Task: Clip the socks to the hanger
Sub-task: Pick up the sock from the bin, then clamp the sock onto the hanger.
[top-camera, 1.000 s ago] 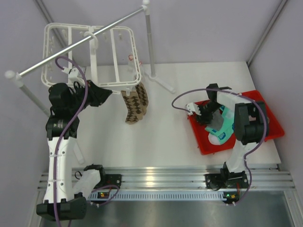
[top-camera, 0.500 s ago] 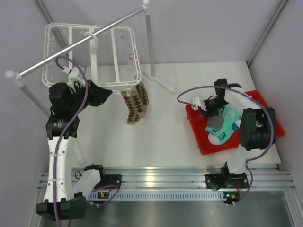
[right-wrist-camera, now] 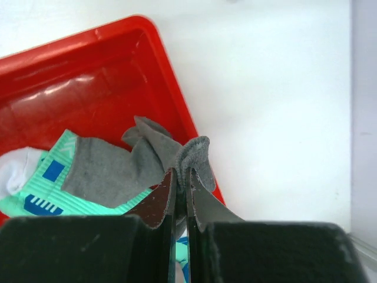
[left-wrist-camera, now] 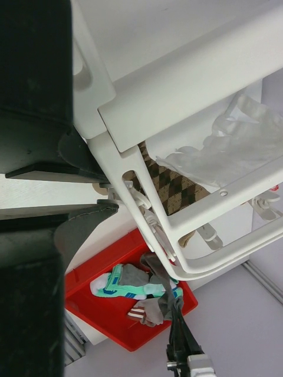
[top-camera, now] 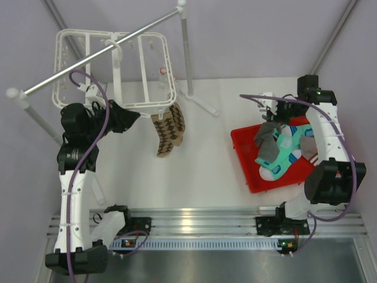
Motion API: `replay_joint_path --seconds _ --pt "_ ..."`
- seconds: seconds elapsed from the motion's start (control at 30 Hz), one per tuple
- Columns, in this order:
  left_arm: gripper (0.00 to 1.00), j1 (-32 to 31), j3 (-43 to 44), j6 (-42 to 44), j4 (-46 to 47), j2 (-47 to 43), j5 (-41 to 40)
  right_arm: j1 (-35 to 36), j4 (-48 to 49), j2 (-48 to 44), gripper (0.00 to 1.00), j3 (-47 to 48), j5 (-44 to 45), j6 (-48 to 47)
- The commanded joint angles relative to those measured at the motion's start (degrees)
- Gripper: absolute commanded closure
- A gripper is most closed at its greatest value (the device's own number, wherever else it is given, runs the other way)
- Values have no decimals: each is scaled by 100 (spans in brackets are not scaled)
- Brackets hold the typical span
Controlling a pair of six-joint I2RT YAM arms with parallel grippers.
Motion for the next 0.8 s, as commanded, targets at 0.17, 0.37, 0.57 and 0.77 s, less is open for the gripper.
replay_joint_path --seconds 0.17,0.37,0.57,0.77 --pt "100 -23 235 -82 -100 -74 284 -32 463 -613 100 855 -467 1295" --pt "100 -23 270 -170 -82 -48 266 442 936 -1007 100 847 -633 2287" --pt "100 -23 279 -284 -56 -39 257 2119 2403 -1570 100 118 -704 4694" --pt "100 -23 200 -399 67 -39 354 4201 4871 -1695 100 -1033 -72 6751"
